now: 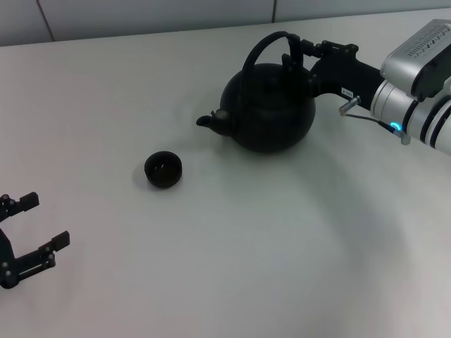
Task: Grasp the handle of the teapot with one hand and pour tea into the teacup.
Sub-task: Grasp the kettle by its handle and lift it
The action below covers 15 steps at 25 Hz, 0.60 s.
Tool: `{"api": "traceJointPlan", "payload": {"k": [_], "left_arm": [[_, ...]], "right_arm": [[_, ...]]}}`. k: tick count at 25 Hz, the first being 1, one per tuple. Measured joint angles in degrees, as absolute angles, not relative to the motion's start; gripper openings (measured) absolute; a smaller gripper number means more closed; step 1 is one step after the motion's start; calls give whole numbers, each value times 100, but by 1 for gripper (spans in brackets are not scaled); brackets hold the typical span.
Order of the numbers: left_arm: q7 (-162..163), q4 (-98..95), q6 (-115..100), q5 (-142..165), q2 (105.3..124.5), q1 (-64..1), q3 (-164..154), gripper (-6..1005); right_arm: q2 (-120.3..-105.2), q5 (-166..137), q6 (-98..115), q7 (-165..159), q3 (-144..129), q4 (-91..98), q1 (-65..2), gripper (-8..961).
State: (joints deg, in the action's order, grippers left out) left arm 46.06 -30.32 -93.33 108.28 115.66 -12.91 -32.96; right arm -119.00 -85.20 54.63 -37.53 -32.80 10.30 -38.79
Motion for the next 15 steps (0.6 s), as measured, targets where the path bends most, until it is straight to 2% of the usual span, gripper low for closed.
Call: {"api": "traceJointPlan", "payload": {"k": [4,9,15], "left_arm": [[4602,-3032,-9334,10822,11566,-1285,-3295,800],[4601,-3032,-9336,10819,11566,-1279,-3242,799],[4599,-3032,-9341,10819,11566,-1274,-3226,799]], "right_arm": [[-11900,-8517,5463,-3752,-3311,1028,-3878,458],[-11900,-8516,5460,-3752,-3364,1028,-3869,215],[-11901,-8498,5478,-3753,-3366,1028,-3866,78]]}}
